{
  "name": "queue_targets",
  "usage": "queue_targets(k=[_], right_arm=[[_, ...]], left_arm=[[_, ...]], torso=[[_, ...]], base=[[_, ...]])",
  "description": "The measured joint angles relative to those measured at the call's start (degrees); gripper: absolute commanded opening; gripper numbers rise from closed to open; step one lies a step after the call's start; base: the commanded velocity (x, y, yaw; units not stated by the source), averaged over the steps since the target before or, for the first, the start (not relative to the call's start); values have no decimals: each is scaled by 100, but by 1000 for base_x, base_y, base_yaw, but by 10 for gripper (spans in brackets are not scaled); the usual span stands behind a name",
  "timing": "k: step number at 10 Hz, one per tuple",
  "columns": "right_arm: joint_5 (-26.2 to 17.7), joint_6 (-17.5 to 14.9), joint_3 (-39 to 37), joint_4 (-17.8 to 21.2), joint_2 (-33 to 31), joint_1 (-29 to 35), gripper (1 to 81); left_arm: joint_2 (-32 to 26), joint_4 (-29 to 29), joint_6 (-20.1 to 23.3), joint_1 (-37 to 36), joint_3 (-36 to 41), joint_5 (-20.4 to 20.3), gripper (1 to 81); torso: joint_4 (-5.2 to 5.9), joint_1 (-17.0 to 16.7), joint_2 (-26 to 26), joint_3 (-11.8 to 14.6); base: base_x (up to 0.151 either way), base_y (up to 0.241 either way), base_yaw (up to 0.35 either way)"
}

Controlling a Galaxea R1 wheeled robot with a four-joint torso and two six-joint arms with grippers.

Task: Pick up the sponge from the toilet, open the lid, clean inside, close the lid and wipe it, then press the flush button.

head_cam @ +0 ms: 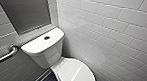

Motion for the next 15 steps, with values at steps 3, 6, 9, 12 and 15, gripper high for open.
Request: queue_targets(k=[3,6,9,12,15], right_arm=[[46,-2,-182,-46,26,-474,10],[107,-2,-241,-88,116,-802,10],[146,-4,-241,-105,113,-1017,10],[195,-20,-305,-130,116,-1209,10],[206,-20,-719,-161,310,-1395,10]], left_arm=[[-750,-78,-5,-824,1017,173,811],[-929,-897,-6,-2109,1229,579,811],[-728,-1932,-5,-3211,1078,1107,811],[-491,-2744,-30,-3812,518,1554,811],[-411,-3048,-155,-3964,283,1655,811]], torso=[[0,0,2,0],[-140,0,2,0],[-719,0,2,0],[-1226,0,2,0],[-1263,0,2,0]], base=[[0,0,0],[0,0,0],[0,0,0],[0,0,0],[0,0,0]])
